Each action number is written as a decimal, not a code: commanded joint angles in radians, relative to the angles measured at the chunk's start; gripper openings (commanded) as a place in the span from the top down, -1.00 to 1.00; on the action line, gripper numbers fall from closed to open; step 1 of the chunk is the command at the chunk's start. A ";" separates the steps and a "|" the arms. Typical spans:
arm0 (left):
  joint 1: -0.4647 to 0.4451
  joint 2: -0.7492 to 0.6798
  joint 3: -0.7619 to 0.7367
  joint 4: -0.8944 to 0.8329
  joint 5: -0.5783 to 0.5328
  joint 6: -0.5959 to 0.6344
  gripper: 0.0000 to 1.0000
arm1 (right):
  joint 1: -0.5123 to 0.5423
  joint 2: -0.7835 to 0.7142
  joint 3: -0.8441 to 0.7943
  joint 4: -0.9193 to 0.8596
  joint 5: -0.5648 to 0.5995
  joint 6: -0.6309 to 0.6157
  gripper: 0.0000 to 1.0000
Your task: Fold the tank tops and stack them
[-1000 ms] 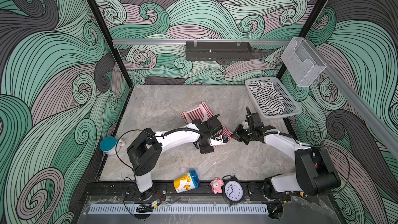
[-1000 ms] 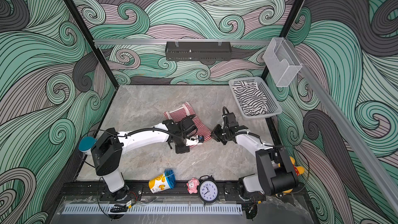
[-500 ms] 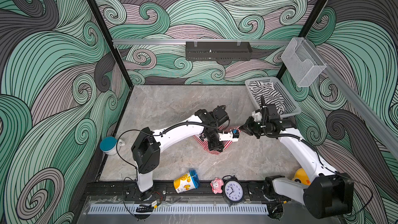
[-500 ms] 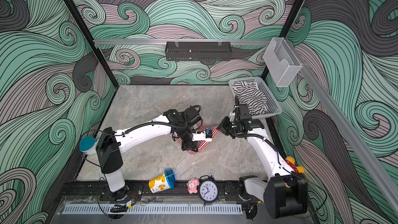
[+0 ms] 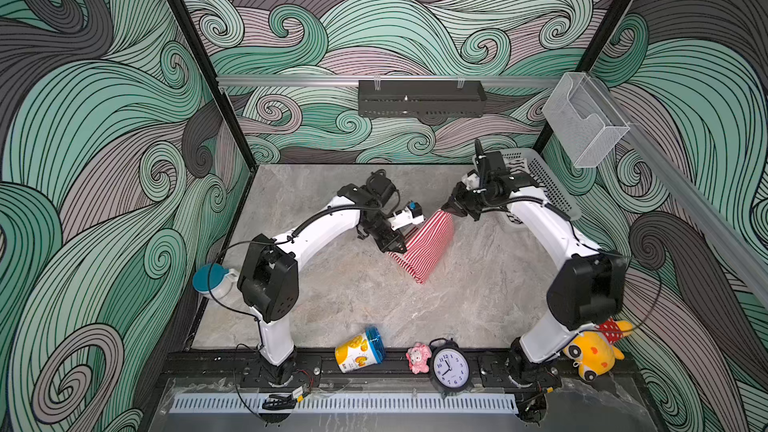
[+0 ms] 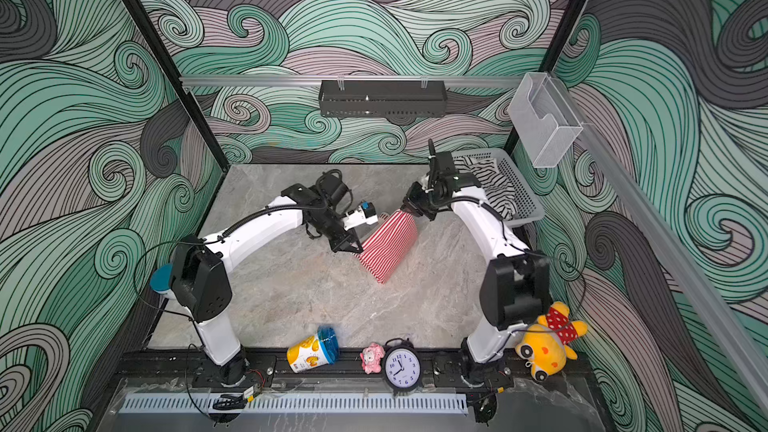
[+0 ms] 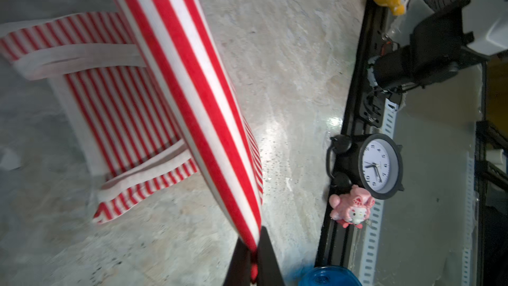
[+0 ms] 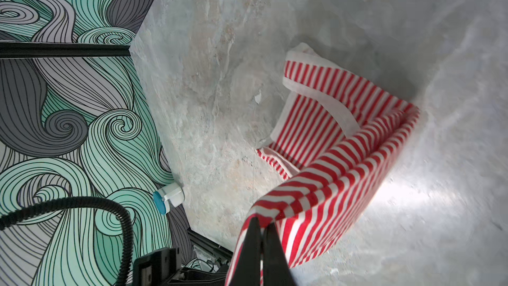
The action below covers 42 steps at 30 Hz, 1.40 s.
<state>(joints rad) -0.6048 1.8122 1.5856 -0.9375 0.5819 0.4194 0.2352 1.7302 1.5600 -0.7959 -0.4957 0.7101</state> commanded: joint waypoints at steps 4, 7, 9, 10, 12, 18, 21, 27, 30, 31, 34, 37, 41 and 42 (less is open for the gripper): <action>0.135 0.170 0.127 -0.004 0.032 0.046 1.00 | 0.017 0.286 0.244 -0.027 0.059 -0.009 1.00; 0.165 0.279 0.229 -0.053 0.021 0.048 1.00 | 0.013 0.395 0.324 -0.043 0.059 -0.013 1.00; 0.173 0.335 0.270 -0.051 -0.008 0.043 0.95 | 0.012 0.445 0.353 -0.046 0.059 -0.014 1.00; 0.178 0.354 0.283 -0.040 -0.026 0.034 0.93 | 0.012 0.459 0.358 -0.045 0.067 -0.015 1.00; 0.185 0.399 0.314 -0.023 -0.051 0.021 0.91 | 0.010 0.478 0.366 -0.043 0.077 -0.015 1.00; 0.188 0.480 0.381 -0.010 -0.119 -0.002 0.85 | -0.003 0.496 0.370 -0.038 0.100 -0.021 0.97; 0.188 0.515 0.407 -0.011 -0.150 -0.015 0.74 | -0.015 0.511 0.377 -0.037 0.101 -0.021 0.93; 0.188 0.537 0.446 0.025 -0.251 -0.110 0.56 | -0.026 0.479 0.372 -0.013 0.120 -0.030 0.59; 0.189 0.490 0.412 0.061 -0.307 -0.157 0.52 | -0.025 0.427 0.325 0.036 0.123 -0.035 0.39; 0.189 0.463 0.386 0.078 -0.325 -0.168 0.52 | -0.022 0.405 0.298 0.062 0.122 -0.035 0.36; 0.185 0.340 0.260 0.161 -0.324 -0.188 0.47 | -0.006 0.359 0.227 0.118 0.119 -0.041 0.35; 0.165 0.243 0.138 0.242 -0.260 -0.171 0.46 | 0.016 0.382 0.218 0.121 0.094 -0.065 0.42; 0.107 0.210 0.084 0.260 -0.213 -0.154 0.46 | 0.026 0.441 0.222 0.156 0.055 -0.058 0.64; 0.092 0.219 0.087 0.251 -0.208 -0.154 0.46 | 0.024 0.459 0.230 0.164 0.049 -0.052 0.68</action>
<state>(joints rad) -0.4622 2.0365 1.6775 -0.7273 0.3206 0.2623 0.2588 2.1410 1.7885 -0.6670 -0.4194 0.6609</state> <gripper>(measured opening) 0.270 0.171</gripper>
